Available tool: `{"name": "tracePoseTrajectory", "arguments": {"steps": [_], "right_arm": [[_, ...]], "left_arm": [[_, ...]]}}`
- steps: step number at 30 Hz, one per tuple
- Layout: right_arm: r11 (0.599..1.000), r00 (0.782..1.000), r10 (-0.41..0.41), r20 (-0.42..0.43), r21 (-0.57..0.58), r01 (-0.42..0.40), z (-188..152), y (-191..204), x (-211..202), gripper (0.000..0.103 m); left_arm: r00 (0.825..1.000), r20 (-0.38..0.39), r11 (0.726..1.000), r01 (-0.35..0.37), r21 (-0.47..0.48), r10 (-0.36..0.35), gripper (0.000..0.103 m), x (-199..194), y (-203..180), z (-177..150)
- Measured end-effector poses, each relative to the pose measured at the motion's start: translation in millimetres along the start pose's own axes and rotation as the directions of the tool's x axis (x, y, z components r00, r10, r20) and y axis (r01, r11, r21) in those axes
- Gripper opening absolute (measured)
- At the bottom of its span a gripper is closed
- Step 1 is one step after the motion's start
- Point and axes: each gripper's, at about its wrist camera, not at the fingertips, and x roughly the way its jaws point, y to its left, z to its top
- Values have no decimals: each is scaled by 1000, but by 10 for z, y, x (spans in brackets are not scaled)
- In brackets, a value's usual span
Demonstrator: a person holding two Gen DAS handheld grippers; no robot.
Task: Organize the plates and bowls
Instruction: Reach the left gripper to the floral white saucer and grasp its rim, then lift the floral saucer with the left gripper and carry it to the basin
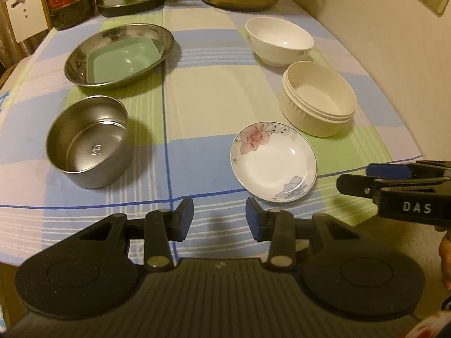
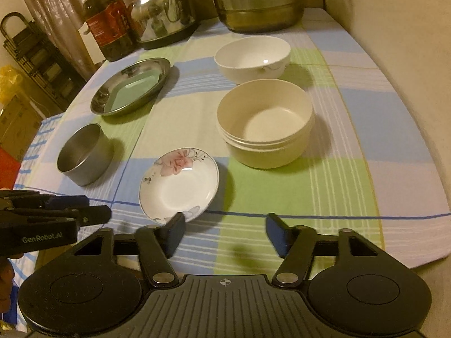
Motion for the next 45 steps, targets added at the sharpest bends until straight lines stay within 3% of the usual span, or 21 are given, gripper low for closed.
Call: {"name": "tracePoseTrajectory", "arguments": {"steps": [13,20,24,28,45], "right_arm": [[1000,1000,4,11,-5,-4,128,31,269,40],[1000,1000,0,6,-23,0,200,48,449,30],[1000,1000,0,3,-30,0,226,49,543,14],[1000,1000,8,5,-19,-8,240,37,588,5],[995,998,46,-46,87,-42,258,-5,615,6]], "left_arm": [[995,-23,994,95,-51,-97,30,295,20,152],[993,-53,993,107,-57,-110,18,470,-13,205],[991,-53,991,119,-64,-122,12,528,-1,221],[991,-51,991,119,-62,-122,11,564,20,251],[993,-67,995,95,-22,-97,9,677,50,373]]}}
